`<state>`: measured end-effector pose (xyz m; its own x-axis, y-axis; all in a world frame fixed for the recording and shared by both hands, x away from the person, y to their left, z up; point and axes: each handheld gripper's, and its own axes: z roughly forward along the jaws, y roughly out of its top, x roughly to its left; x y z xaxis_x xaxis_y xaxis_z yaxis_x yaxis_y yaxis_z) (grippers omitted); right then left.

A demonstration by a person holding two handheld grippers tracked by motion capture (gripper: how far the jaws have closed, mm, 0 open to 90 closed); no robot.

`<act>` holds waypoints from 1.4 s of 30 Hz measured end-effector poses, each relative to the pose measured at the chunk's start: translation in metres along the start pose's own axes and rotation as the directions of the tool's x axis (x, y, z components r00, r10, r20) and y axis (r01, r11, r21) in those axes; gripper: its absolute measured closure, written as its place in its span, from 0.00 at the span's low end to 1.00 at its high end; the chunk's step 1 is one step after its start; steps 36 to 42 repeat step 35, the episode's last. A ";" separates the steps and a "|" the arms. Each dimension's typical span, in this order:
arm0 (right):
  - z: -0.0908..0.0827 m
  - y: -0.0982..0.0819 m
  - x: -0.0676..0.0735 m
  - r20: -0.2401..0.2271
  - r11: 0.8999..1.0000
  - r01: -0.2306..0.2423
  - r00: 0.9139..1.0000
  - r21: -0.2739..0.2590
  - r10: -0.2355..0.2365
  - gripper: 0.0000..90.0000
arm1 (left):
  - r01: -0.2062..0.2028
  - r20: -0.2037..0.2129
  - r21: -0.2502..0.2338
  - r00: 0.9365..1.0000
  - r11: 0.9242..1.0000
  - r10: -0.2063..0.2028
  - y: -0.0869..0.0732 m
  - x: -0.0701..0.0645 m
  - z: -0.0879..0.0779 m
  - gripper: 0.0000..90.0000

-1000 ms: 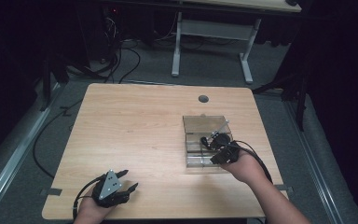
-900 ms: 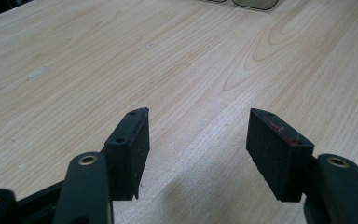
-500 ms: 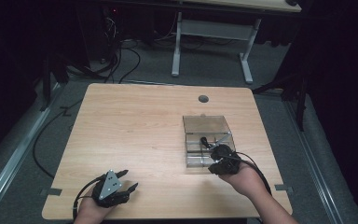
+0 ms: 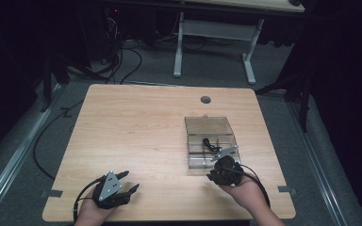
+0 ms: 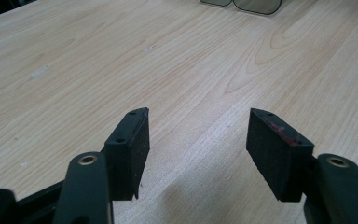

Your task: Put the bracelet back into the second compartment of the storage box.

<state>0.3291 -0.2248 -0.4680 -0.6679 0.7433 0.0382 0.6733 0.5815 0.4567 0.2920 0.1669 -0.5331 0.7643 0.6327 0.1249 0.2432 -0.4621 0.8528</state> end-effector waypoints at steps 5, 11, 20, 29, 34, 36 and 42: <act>0.004 -0.011 0.007 0.001 0.996 0.019 1.000 -0.089 -0.019 0.81 | 0.009 0.000 -0.009 1.000 1.000 -0.009 0.000 0.001 0.000 0.44; 0.011 -0.023 0.014 -0.015 0.979 0.019 1.000 -0.203 -0.023 0.78 | 0.016 -0.003 -0.015 1.000 1.000 -0.017 0.000 0.001 -0.001 0.44; 0.036 -0.050 0.022 0.004 0.930 0.016 1.000 -0.366 -0.016 0.68 | 0.054 0.001 -0.051 0.999 0.997 -0.054 -0.002 0.005 -0.003 0.44; 0.040 -0.058 0.027 0.044 0.904 0.033 0.999 -0.426 -0.015 0.62 | 0.055 -0.009 -0.047 0.998 0.997 -0.056 -0.001 0.004 -0.002 0.44; 0.040 -0.058 0.028 0.044 0.907 0.044 0.999 -0.420 -0.028 0.62 | 0.049 -0.013 -0.040 0.999 0.998 -0.050 -0.001 0.004 -0.002 0.44; 0.040 -0.058 0.028 0.044 0.907 0.043 0.999 -0.419 -0.027 0.61 | 0.048 -0.012 -0.040 0.999 0.998 -0.049 -0.001 0.004 -0.001 0.44; 0.040 -0.058 0.028 0.044 0.907 0.043 0.999 -0.419 -0.027 0.61 | 0.048 -0.012 -0.040 0.999 0.998 -0.049 -0.001 0.004 -0.001 0.44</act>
